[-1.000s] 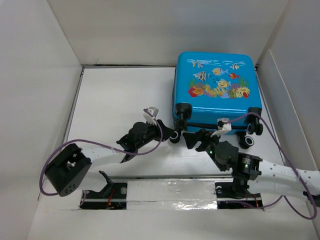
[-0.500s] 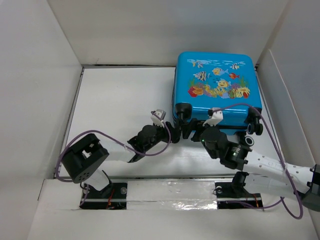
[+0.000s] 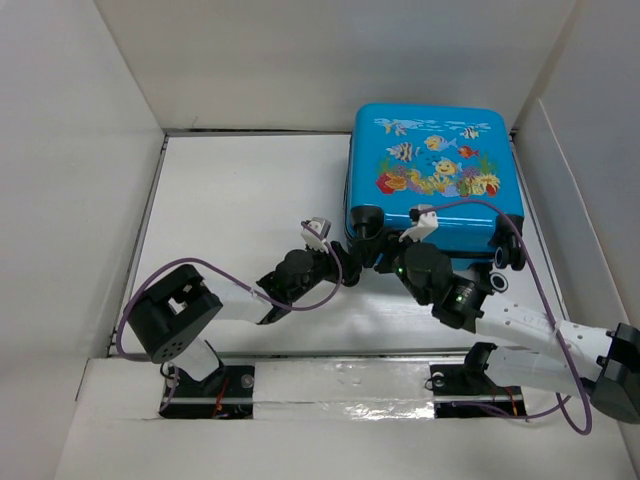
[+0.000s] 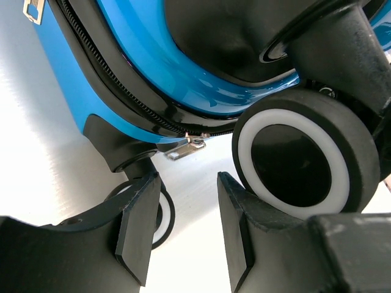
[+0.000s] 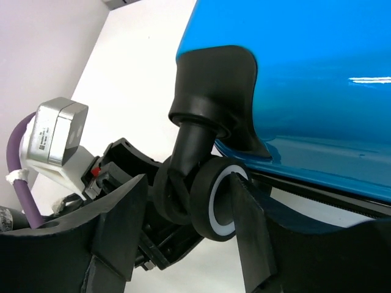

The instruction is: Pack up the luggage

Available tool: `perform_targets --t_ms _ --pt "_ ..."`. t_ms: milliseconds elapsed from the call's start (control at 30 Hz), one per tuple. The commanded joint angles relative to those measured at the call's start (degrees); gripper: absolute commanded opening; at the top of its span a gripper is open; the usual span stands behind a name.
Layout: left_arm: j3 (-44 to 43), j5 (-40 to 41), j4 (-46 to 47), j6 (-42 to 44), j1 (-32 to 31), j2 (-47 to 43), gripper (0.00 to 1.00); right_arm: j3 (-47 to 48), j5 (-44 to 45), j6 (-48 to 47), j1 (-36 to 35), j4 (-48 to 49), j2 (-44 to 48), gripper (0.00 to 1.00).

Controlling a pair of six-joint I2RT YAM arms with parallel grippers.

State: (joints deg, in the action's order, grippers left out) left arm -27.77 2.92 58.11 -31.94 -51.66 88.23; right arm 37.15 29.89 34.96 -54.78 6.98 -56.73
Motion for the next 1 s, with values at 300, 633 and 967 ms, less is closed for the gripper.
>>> perform_targets --t_ms 300,633,967 --pt "-0.71 -0.28 6.23 -0.31 -0.02 -0.16 0.39 -3.04 -1.41 1.16 0.29 -1.1 4.16 0.8" --pt "-0.62 2.26 -5.42 0.39 -0.02 -5.25 0.33 -12.36 -11.7 0.29 4.07 6.21 17.34 0.93" --pt "1.58 6.39 -17.05 0.83 -0.02 -13.69 0.0 -13.06 -11.7 -0.33 6.35 1.63 23.51 0.92"
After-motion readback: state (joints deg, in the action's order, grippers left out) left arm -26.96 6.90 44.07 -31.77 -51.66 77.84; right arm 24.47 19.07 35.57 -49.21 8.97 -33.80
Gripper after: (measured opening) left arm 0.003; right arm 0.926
